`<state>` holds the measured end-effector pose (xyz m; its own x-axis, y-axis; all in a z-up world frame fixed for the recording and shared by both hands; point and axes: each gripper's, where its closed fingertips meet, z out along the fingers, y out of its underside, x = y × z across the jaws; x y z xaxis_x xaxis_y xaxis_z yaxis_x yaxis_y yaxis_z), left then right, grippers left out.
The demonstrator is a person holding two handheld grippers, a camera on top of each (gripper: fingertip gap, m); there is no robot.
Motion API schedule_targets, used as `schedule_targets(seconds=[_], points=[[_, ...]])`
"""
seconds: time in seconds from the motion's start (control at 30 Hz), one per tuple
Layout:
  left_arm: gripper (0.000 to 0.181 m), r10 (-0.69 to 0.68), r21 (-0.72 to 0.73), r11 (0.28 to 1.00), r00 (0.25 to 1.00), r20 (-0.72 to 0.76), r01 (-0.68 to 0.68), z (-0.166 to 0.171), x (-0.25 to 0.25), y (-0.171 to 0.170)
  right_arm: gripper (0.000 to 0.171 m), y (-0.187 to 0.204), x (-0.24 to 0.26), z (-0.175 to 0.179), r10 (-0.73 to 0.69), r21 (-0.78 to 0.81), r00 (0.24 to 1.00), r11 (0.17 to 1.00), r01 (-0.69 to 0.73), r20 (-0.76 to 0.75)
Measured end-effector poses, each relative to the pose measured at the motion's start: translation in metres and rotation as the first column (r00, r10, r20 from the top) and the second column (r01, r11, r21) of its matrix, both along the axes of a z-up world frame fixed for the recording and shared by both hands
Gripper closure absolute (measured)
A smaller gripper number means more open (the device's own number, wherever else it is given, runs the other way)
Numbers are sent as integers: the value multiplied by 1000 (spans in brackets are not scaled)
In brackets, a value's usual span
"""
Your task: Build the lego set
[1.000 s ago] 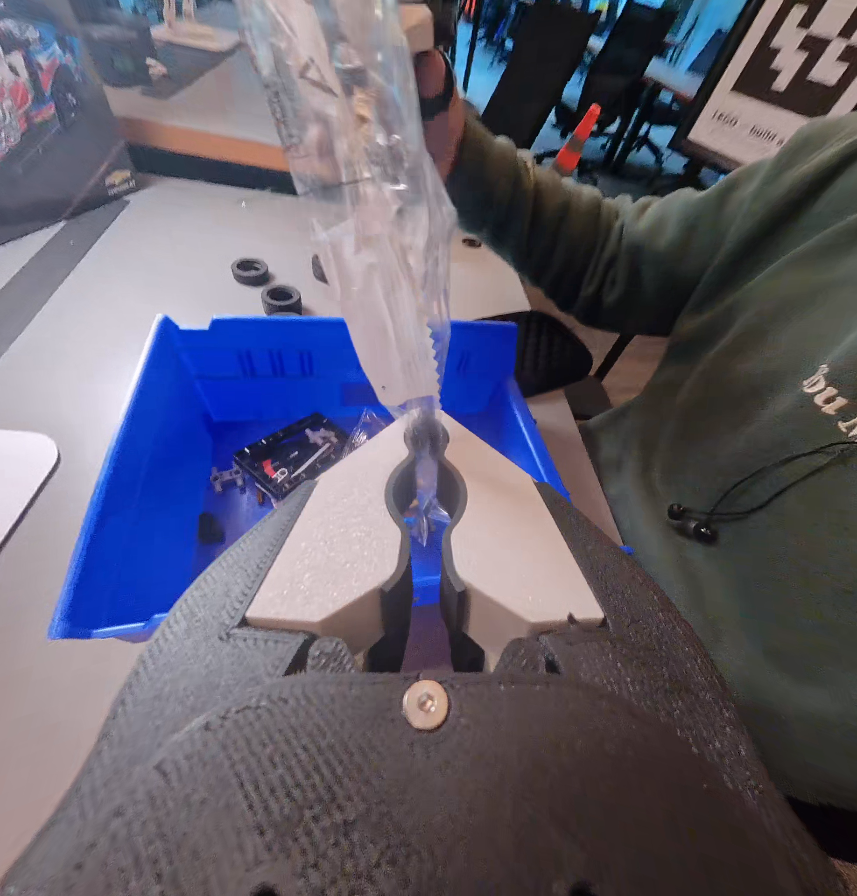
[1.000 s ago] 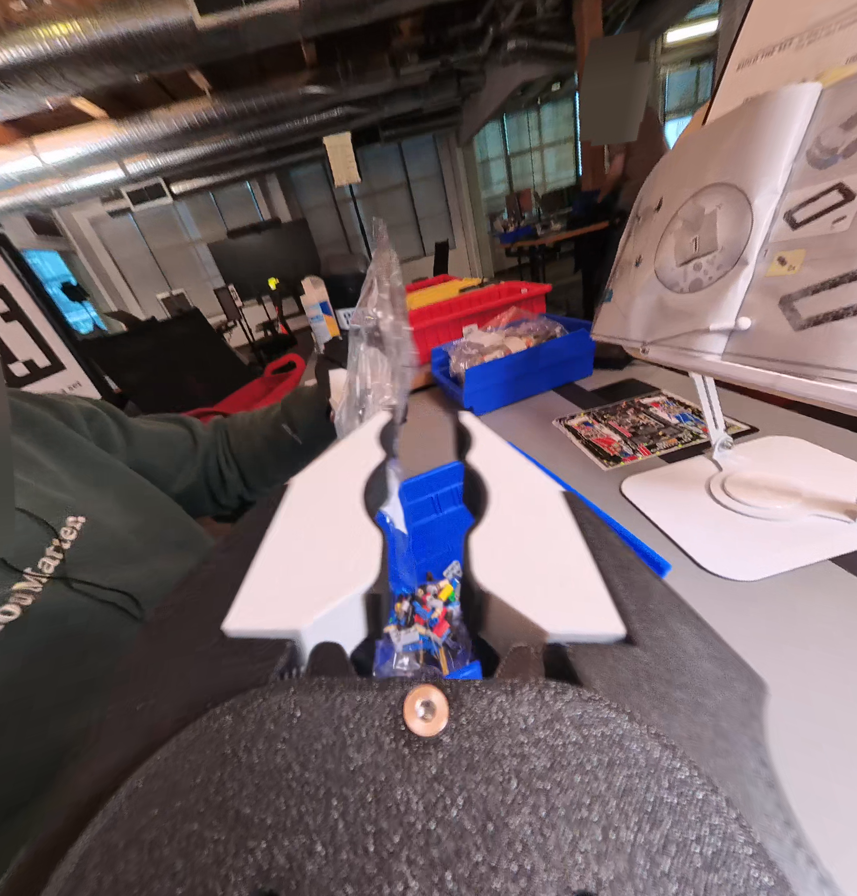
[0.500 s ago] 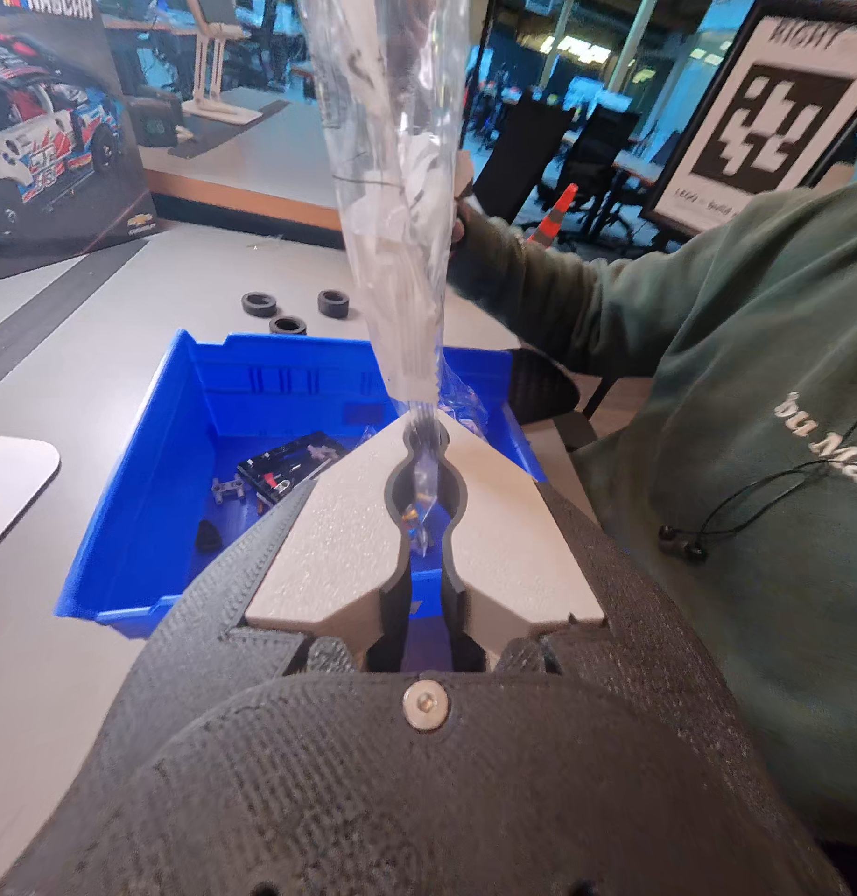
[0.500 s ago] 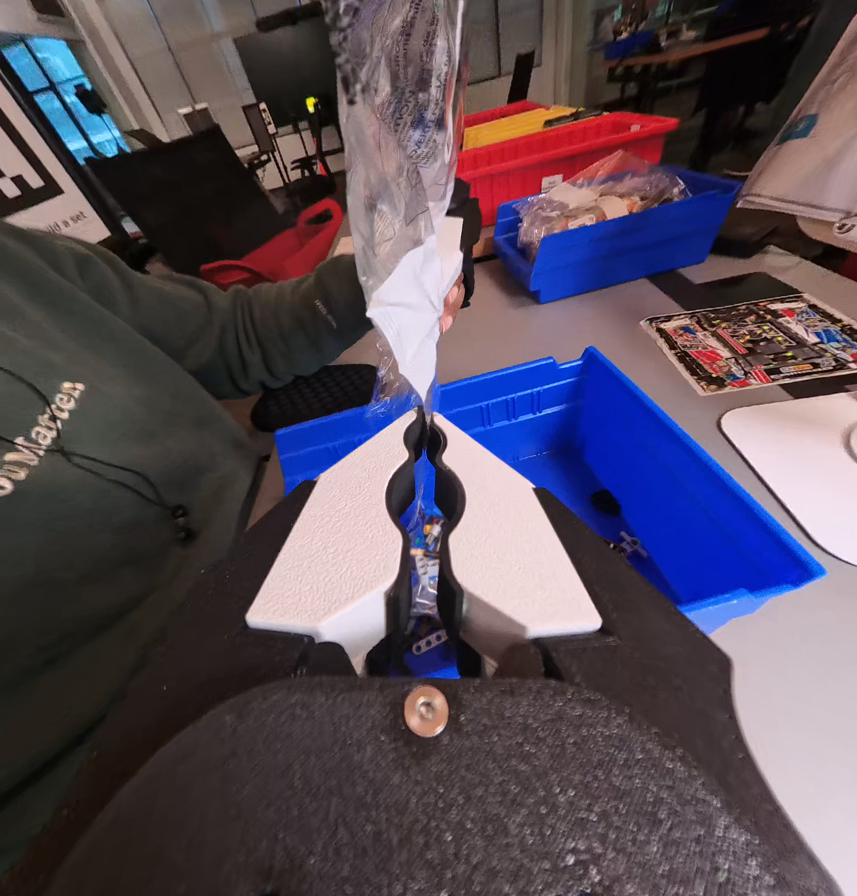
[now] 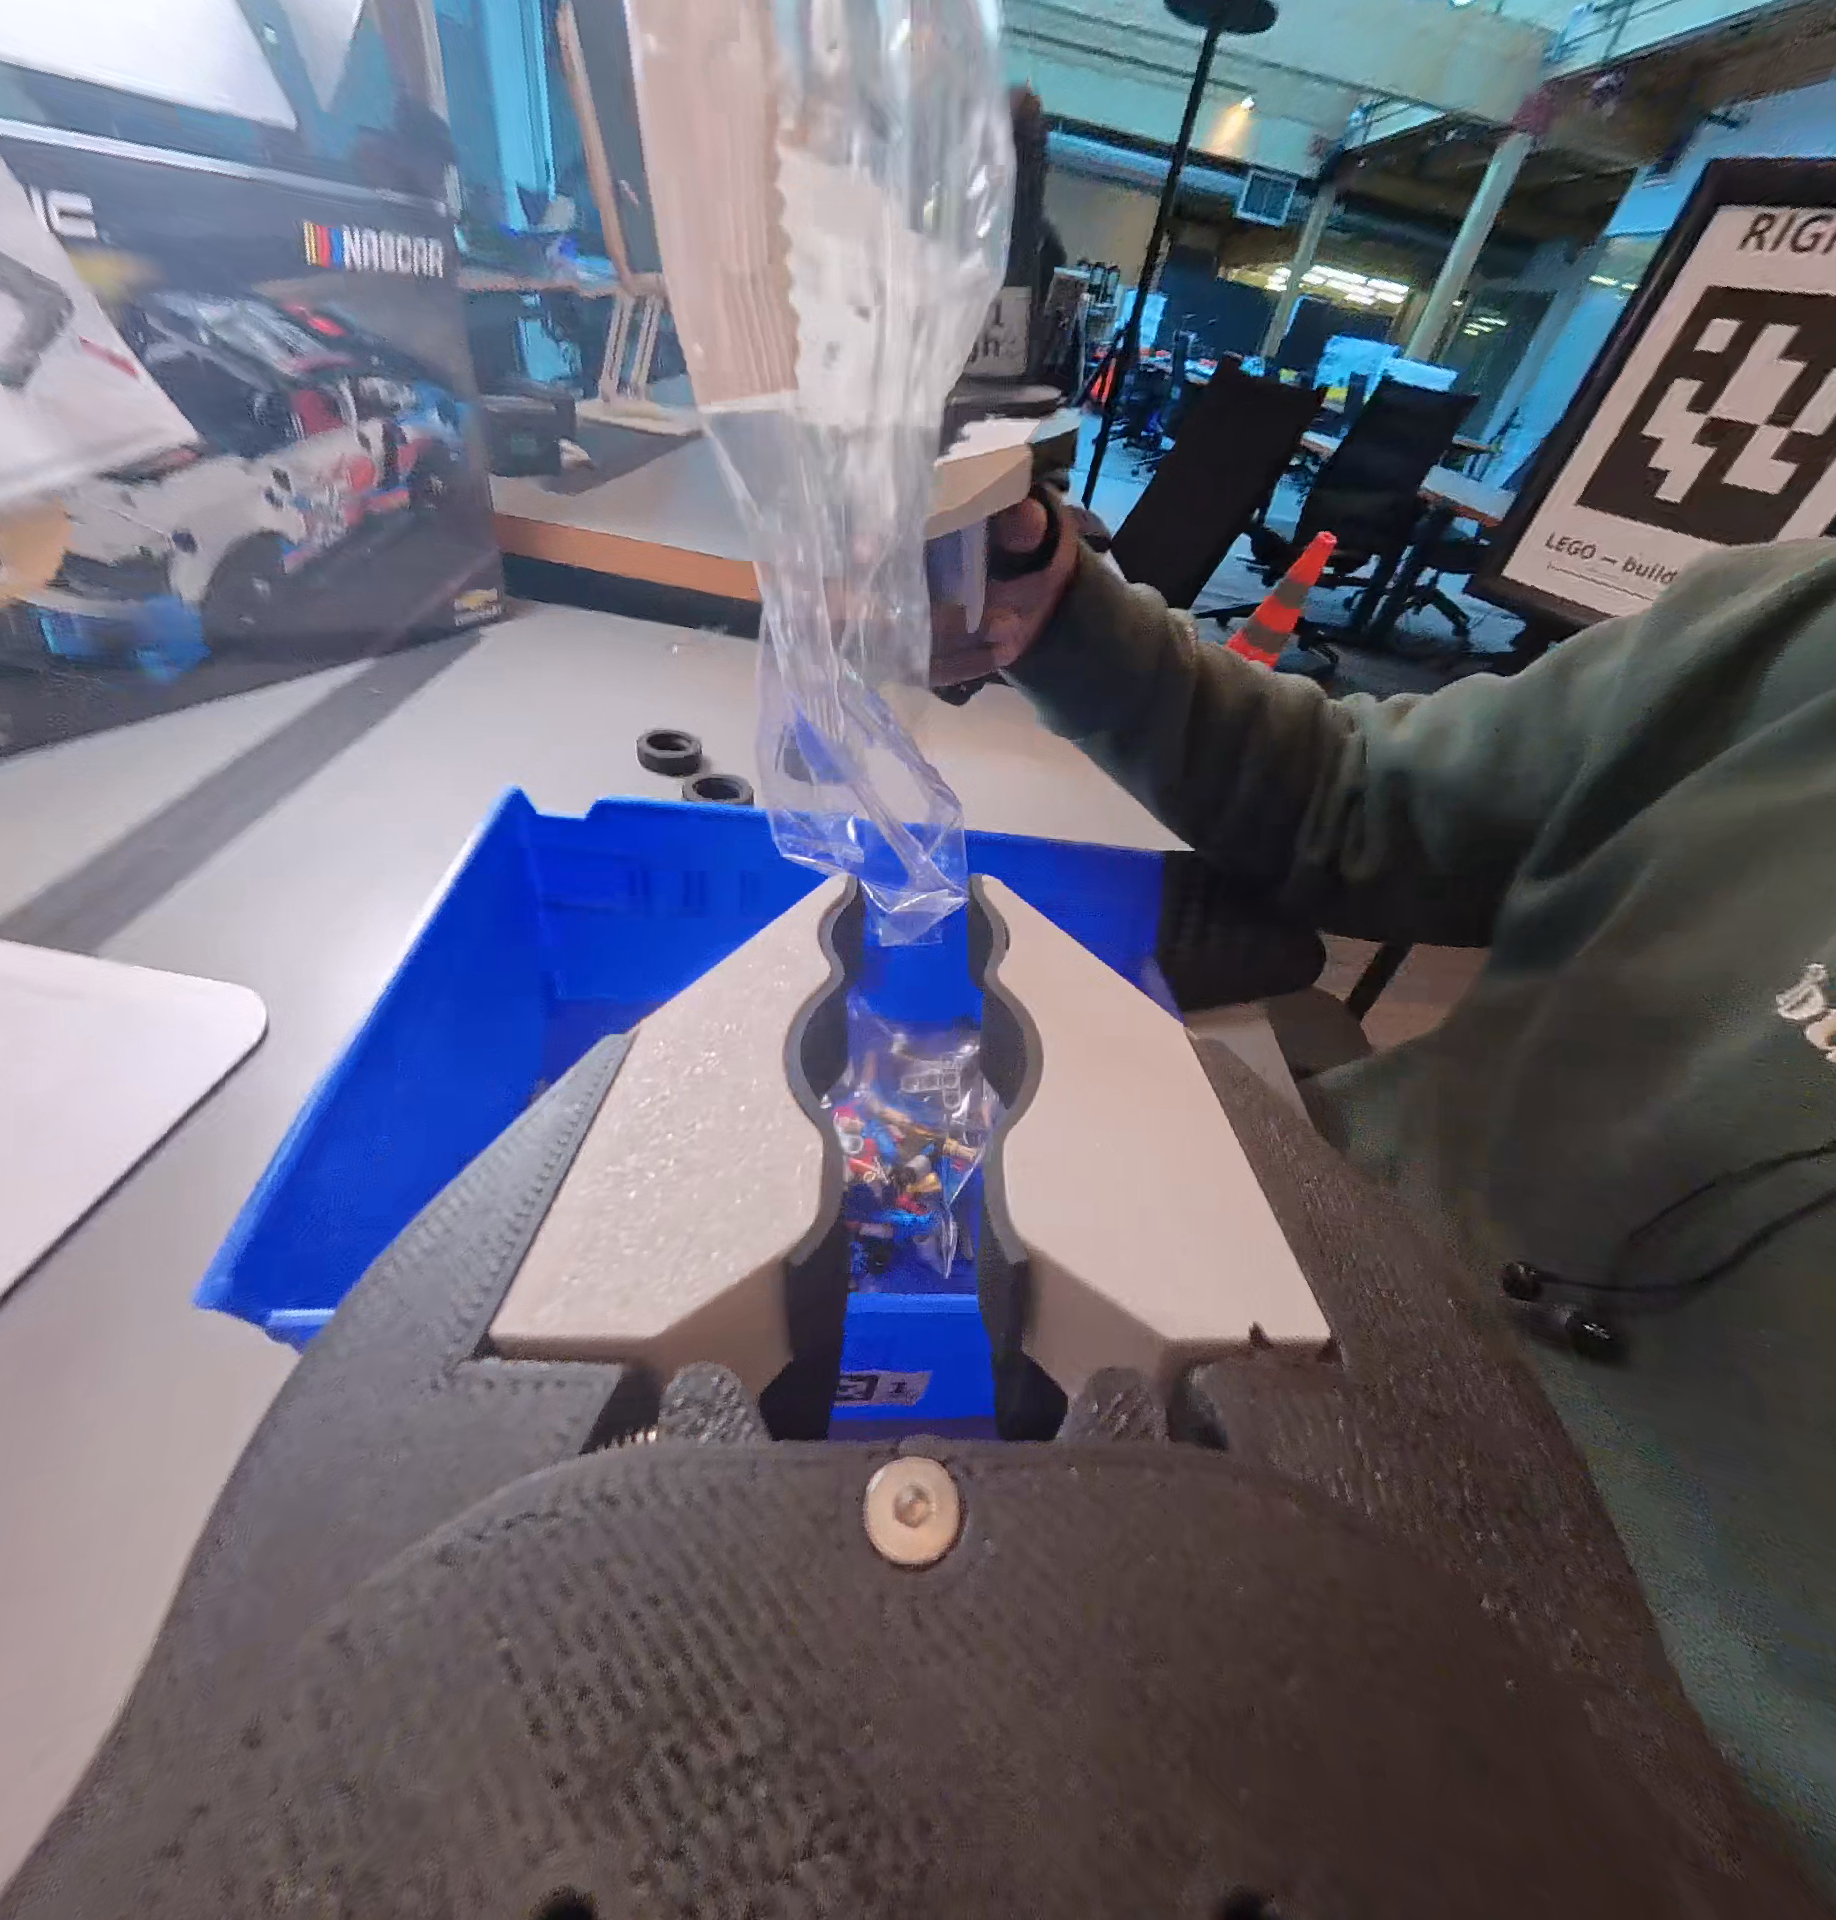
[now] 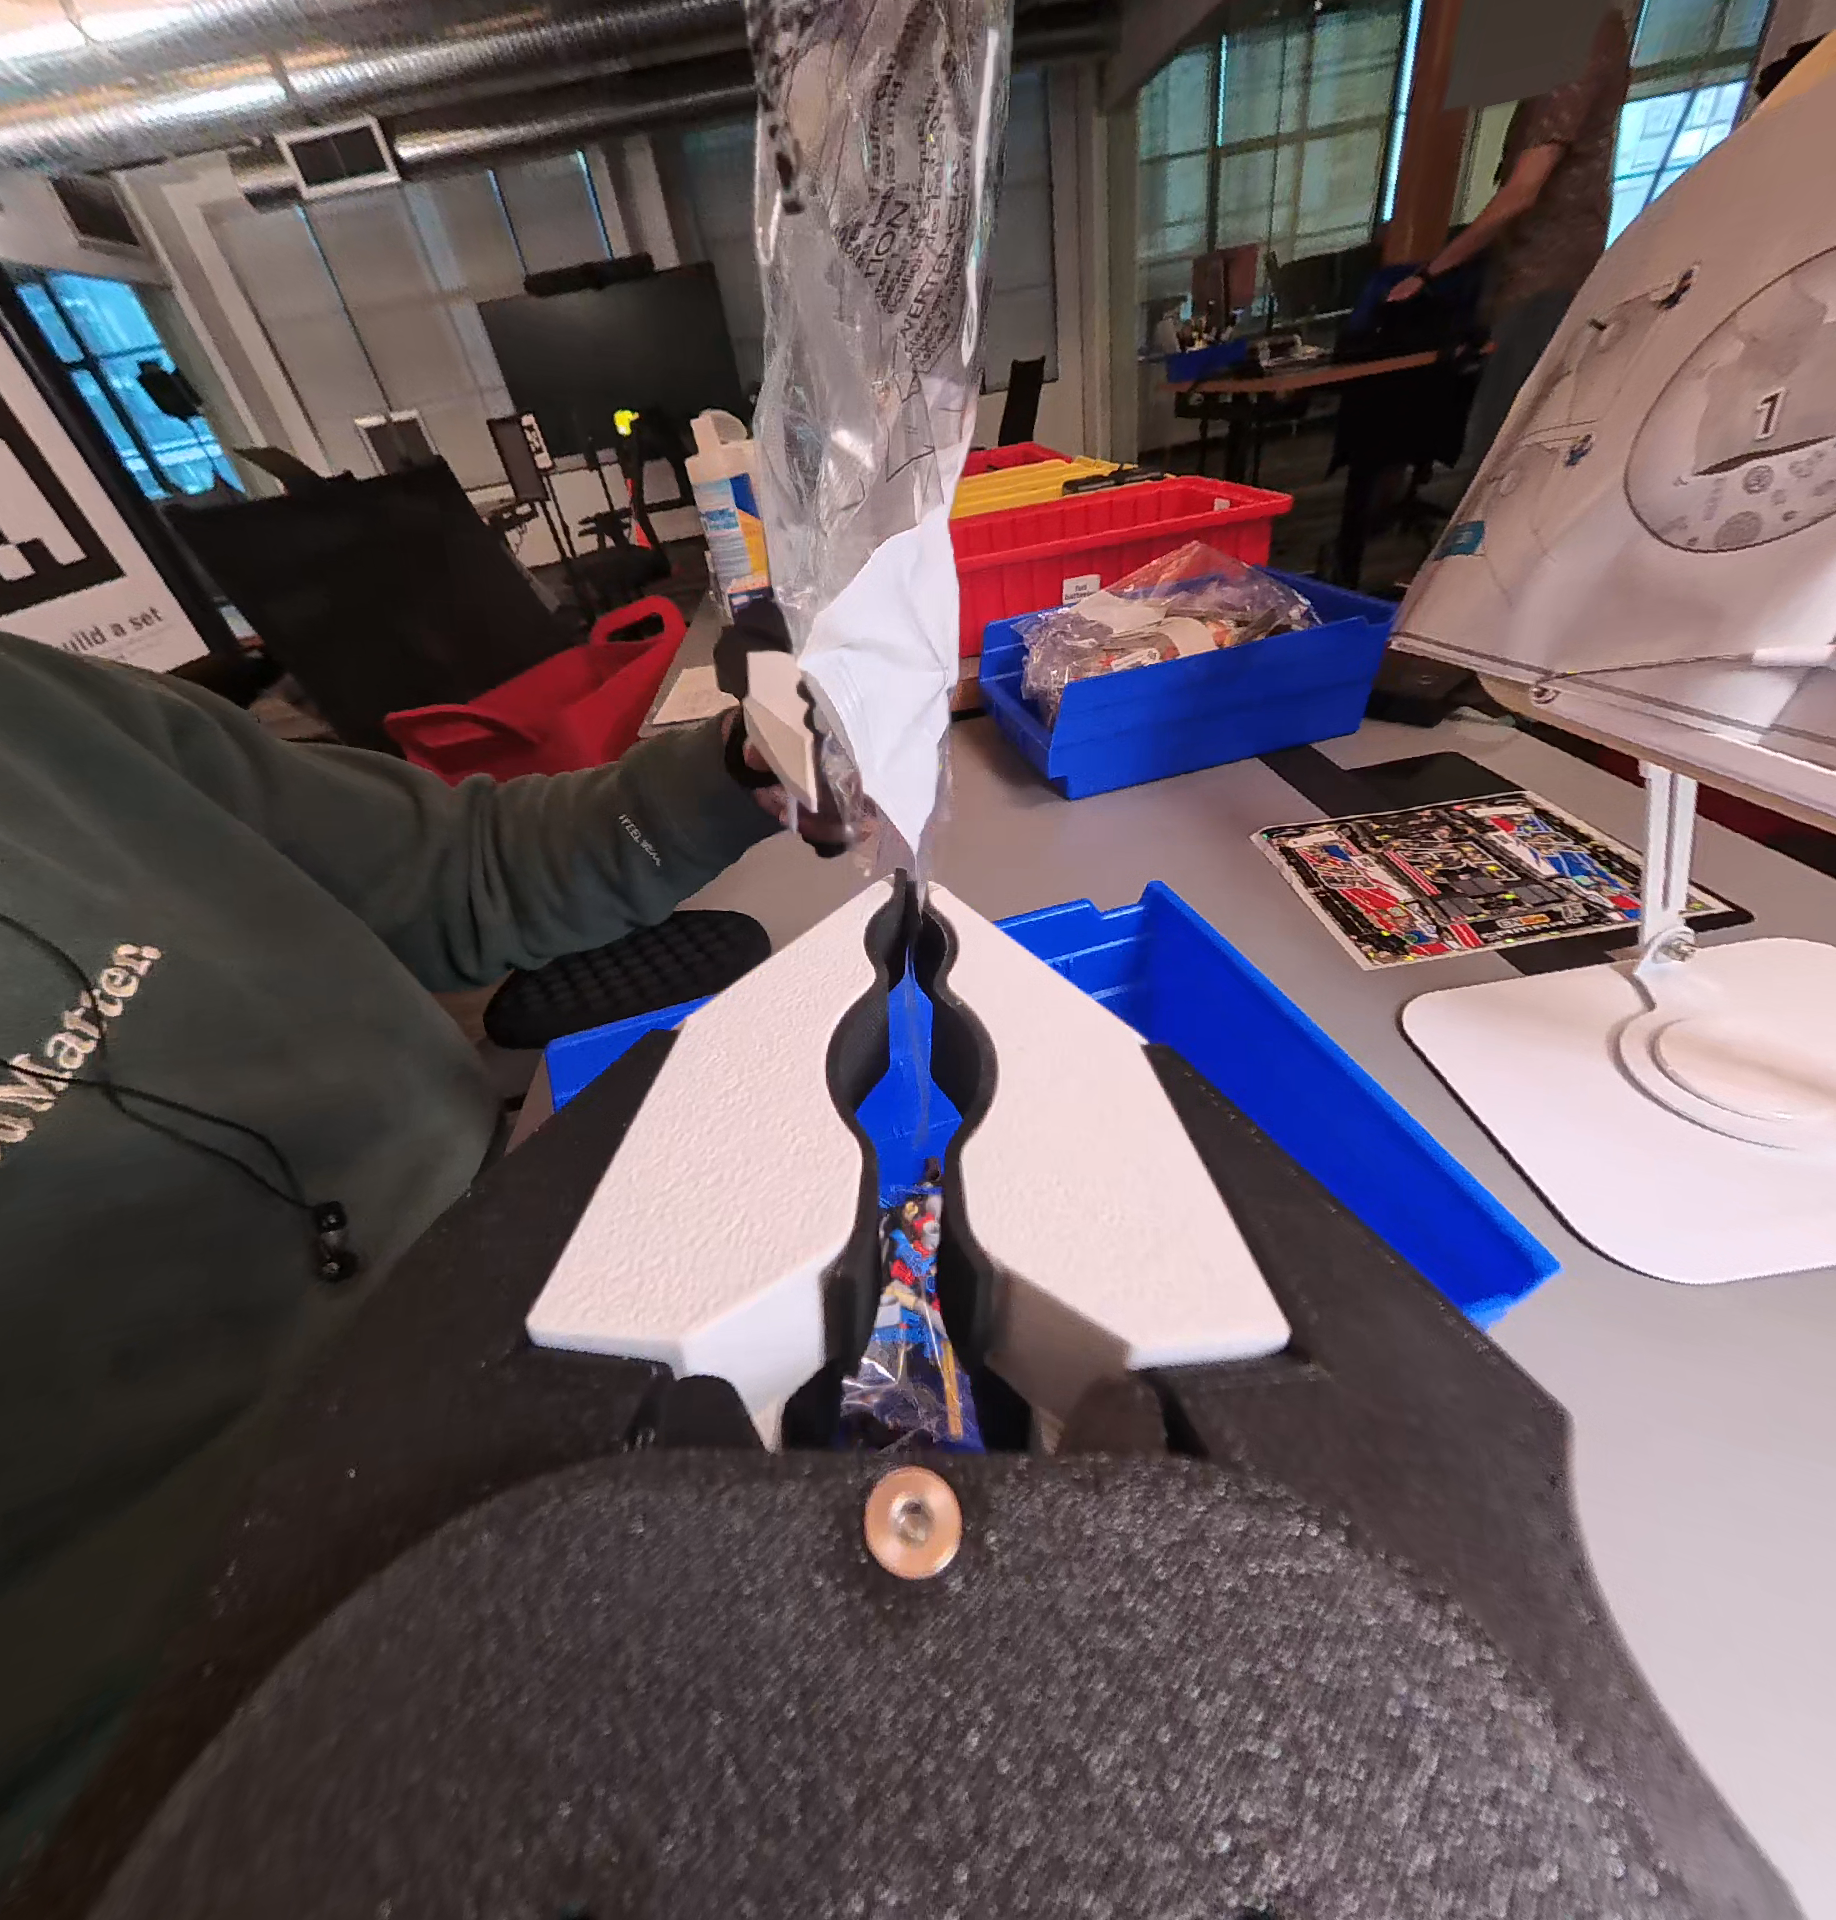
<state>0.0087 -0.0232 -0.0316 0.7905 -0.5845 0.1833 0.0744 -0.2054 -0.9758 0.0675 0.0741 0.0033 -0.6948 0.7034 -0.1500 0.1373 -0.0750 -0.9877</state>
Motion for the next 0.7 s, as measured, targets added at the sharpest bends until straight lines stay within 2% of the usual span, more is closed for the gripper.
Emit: schedule_targets(seconds=[0.13,0.2,0.37,0.47,0.6,0.67,0.7], points=[[169,44,37,998,999,-20,-43,8,-5,-3,171,6,1,-1,-15,-9,1000,1000,15,4],[178,50,31,998,999,-10,-50,5,-8,-3,171,6,1,-4,-19,15,1000,1000,18,7],[181,-5,53,999,991,130,-2,3,-16,-11,171,16,6,-15,11,-12,999,1000,-10,46],[181,29,66,997,975,220,-45,1,-32,-10,171,27,3,-25,-2,-58,999,998,5,51],[180,63,55,996,975,212,-77,-6,-35,-6,171,28,-2,-36,7,-79,998,997,-2,64],[141,65,54,995,973,221,-79,-5,-33,-5,171,27,-6,-40,9,-93,997,996,-2,80],[129,56,43,997,974,218,-67,-5,-29,-5,171,27,-7,-42,11,-98,996,995,-2,86]])
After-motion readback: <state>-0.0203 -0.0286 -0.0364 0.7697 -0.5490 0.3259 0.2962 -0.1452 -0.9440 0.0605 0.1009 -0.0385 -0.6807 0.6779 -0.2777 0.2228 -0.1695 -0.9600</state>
